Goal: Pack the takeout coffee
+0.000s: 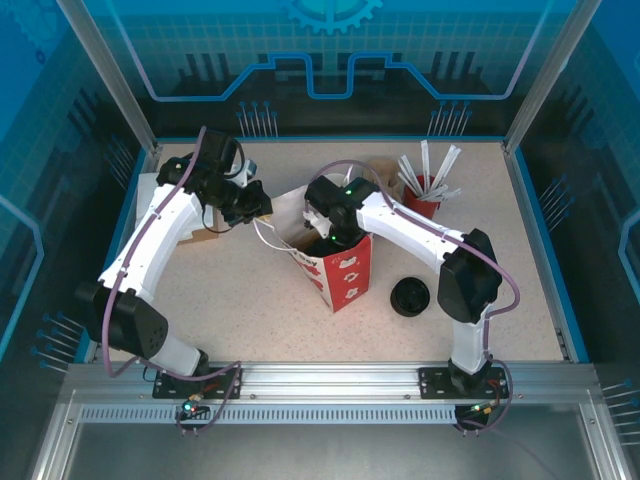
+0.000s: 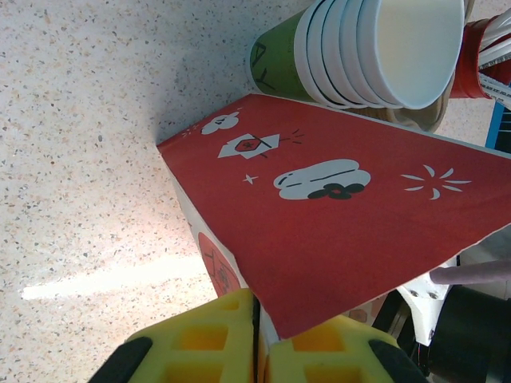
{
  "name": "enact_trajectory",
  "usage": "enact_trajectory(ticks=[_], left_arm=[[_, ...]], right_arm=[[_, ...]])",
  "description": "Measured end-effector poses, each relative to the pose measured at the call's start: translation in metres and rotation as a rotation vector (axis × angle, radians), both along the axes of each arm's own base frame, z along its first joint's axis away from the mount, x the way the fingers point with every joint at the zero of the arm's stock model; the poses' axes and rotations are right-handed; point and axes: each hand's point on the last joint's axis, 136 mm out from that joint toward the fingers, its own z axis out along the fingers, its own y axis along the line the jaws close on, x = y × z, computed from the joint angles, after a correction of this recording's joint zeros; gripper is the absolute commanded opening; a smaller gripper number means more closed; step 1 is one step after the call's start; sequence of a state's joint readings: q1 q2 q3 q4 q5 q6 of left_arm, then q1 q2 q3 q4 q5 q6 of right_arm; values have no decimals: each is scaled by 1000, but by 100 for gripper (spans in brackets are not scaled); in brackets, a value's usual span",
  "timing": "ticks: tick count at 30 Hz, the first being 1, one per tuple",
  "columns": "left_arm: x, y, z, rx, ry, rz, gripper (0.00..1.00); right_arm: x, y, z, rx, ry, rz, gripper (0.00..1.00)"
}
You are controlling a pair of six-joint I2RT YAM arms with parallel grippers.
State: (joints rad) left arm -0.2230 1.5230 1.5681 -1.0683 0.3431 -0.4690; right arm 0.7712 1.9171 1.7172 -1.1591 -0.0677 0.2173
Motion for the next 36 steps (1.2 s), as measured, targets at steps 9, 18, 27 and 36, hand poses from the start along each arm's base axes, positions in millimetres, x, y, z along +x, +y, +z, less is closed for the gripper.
enact_trajectory(ticks=[9, 18, 27, 36], left_arm=[[-1, 0, 2, 15, -4, -2, 3], [-4, 0, 3, 41, -5, -8, 1], [-7, -2, 2, 65, -11, -32, 0], [-7, 0, 4, 87, -20, -28, 0]], right_arm=[[3, 3, 6, 13, -12, -3, 100], [6, 6, 12, 29, -28, -3, 100], [10, 10, 19, 44, -39, -19, 100], [21, 17, 44, 92, -82, -51, 100]])
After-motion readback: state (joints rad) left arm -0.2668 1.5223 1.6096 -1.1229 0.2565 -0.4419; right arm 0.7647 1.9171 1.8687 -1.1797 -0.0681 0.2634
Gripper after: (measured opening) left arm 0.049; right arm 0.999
